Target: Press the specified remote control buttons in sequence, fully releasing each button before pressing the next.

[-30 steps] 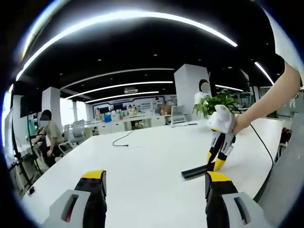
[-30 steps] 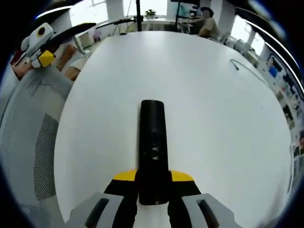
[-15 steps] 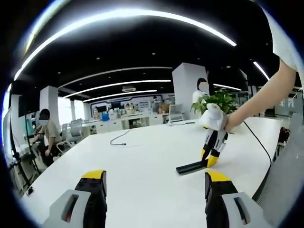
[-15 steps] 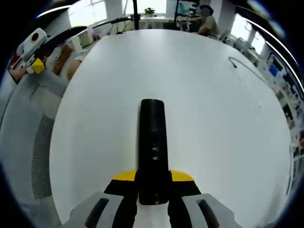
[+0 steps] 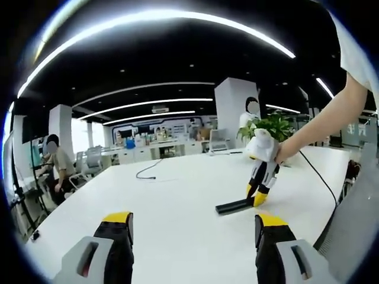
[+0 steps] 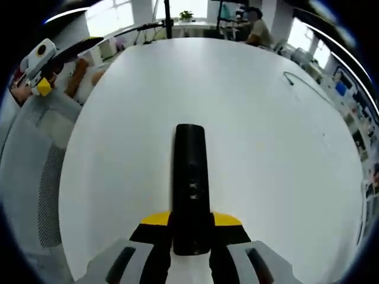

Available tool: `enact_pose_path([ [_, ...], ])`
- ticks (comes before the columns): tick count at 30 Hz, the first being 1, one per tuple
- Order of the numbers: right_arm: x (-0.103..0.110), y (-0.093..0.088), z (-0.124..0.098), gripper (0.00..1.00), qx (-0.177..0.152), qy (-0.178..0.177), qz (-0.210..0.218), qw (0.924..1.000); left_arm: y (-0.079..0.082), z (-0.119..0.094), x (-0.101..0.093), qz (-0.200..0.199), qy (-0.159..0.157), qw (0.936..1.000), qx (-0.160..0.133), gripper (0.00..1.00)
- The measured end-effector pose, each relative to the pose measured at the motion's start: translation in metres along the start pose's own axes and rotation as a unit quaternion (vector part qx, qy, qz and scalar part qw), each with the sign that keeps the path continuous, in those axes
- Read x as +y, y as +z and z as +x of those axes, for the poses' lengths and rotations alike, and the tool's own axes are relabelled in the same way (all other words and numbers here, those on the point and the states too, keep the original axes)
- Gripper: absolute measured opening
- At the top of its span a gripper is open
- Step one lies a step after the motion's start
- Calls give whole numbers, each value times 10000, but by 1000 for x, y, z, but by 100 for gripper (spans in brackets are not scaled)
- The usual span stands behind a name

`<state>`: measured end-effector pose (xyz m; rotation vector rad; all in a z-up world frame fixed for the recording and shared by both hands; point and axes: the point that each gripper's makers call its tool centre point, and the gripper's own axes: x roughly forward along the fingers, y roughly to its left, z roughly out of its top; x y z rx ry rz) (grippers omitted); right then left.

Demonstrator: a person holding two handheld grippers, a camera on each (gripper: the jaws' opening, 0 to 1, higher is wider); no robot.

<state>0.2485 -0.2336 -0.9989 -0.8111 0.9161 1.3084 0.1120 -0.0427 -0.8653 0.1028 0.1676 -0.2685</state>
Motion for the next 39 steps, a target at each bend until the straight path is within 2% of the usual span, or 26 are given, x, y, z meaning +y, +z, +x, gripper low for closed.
enact_pose_path([
  [2,1,1,-1,22,-116,16,203,9997,1,0,2,-37,50,10000,-30,88],
  [5,4,4,-2,28,-303,124,834,9960,0,0,3,-53,66,10000,-1,88],
  [7,-2,2,-3,40,-377,-88,1030,9939,-1,0,2,4,48,10000,37,88],
  [10,-1,0,-7,57,-513,-191,1192,9914,-1,0,4,-20,85,10000,24,88],
  [12,-1,7,-14,64,-928,-371,1446,9844,-1,0,4,-48,89,9999,29,88],
  [15,0,15,-29,76,-1617,-650,2098,9621,-2,1,2,-24,41,10000,70,88],
  [17,-2,18,-50,89,-2345,-1025,2780,9259,-2,1,2,-7,44,10000,61,88],
  [18,-2,16,-58,97,-2520,-1186,2998,9125,-2,1,3,-40,63,10000,45,88],
  [20,1,10,-84,99,-2884,-1572,3225,8878,-1,0,3,-68,78,9999,47,88],
  [21,1,9,-96,99,-3059,-1757,3179,8801,-1,0,3,-68,67,9999,51,88],
  [22,5,2,-111,99,-3172,-2012,3255,8677,-2,1,2,-58,42,10000,64,88],
  [25,17,-13,-135,99,-3322,-2363,3367,8488,-1,1,0,-47,19,10000,60,88],
  [27,28,-25,-148,99,-3336,-2642,3393,8389,0,0,1,-72,32,10000,33,88],
  [29,38,-32,-164,99,-3501,-2964,3370,8222,-1,0,1,-76,42,10000,36,88],
  [32,54,-39,-176,99,-3601,-3203,3384,8082,-2,0,-2,-44,-19,10000,86,88],
  [33,58,-49,-177,99,-3618,-3247,3379,8059,-2,0,-4,-27,-41,9999,92,88],
  [36,80,-55,-179,99,-3437,-3308,3413,8099,-2,-1,-5,-12,-73,9999,89,88],
  [37,88,-60,-180,99,-3251,-3392,3330,8175,-2,-1,-6,-25,-77,9999,89,88],
  [39,97,-70,-185,99,-3098,-3607,3347,8136,-2,-1,-6,-11,-79,9999,86,88],
])
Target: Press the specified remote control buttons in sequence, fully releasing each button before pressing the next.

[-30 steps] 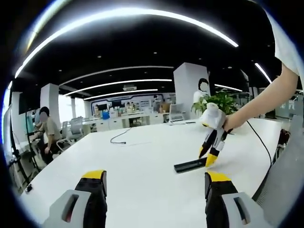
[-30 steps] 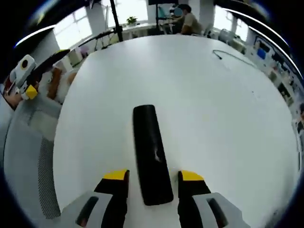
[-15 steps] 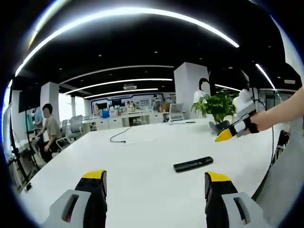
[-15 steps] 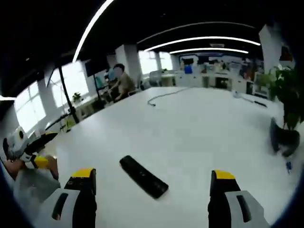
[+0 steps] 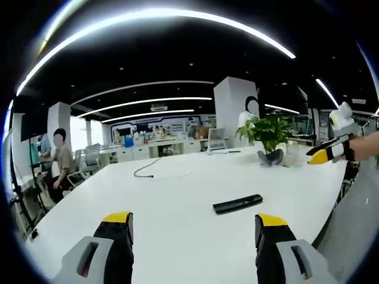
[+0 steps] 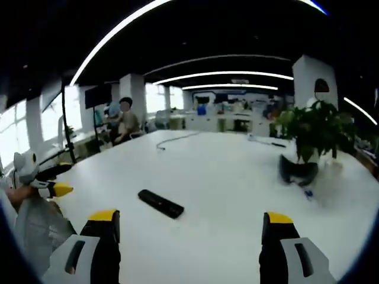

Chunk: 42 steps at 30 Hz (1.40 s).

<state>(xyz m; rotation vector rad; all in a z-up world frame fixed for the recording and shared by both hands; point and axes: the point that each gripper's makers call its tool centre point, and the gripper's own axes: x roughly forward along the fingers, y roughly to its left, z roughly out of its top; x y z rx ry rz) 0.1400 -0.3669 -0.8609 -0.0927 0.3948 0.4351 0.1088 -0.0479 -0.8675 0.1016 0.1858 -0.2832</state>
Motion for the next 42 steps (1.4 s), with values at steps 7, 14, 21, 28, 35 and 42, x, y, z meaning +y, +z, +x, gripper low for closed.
enact_pose_path([
  [7,-17,-23,-30,99,-47,-417,422,9982,-3,0,-3,30,-55,10000,76,87],
  [14,-18,-29,-35,99,-422,-610,753,9944,-3,-1,0,43,35,9999,92,87],
  [21,-29,-5,-37,99,-867,-894,621,9903,-3,-1,-2,75,3,9999,113,87],
  [28,-23,-15,-28,99,-539,-804,225,9950,-2,-2,-1,29,30,10000,65,87],
  [35,-23,-23,-24,99,-288,-862,9,9959,-1,-2,4,-42,125,9999,18,86],
  [42,-22,-21,-24,99,-349,-831,64,9959,1,-2,6,-98,147,9998,-66,86],
])
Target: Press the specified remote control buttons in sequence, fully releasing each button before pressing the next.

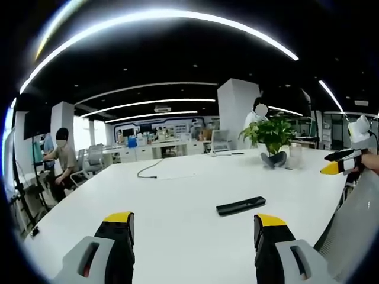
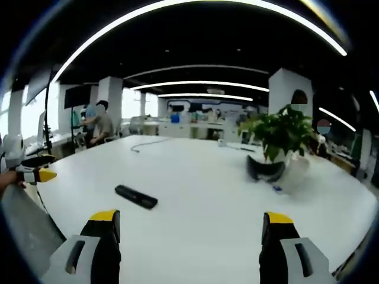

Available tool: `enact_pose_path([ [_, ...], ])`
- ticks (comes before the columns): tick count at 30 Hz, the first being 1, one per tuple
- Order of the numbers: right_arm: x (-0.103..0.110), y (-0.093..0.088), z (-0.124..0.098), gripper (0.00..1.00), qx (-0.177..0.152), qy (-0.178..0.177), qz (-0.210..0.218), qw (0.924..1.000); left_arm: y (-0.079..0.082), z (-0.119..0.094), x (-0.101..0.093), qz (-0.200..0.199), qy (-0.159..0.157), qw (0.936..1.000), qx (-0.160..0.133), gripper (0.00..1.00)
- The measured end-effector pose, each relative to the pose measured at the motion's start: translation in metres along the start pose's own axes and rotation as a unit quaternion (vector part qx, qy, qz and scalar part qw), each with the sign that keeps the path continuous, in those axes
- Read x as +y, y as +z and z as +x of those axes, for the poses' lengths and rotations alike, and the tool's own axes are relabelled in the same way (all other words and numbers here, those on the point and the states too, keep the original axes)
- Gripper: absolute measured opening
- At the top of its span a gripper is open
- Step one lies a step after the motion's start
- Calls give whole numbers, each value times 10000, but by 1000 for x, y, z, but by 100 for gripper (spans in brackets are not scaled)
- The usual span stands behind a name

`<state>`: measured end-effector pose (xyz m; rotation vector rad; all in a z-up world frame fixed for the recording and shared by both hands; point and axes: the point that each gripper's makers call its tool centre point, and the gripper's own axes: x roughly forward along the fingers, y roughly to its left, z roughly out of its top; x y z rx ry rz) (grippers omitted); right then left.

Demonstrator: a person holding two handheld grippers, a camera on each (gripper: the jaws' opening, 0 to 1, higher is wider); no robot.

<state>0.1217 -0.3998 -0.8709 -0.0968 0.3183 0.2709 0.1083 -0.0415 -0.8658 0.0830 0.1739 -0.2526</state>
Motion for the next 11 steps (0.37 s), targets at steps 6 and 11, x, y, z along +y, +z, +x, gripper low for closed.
enact_pose_path([
  [6,-3,-3,0,99,76,-50,-38,10000,0,1,-1,16,-23,10000,-1,86],
  [11,-5,-6,1,99,148,-79,-86,9998,-2,2,1,-1,19,10000,37,86],
])
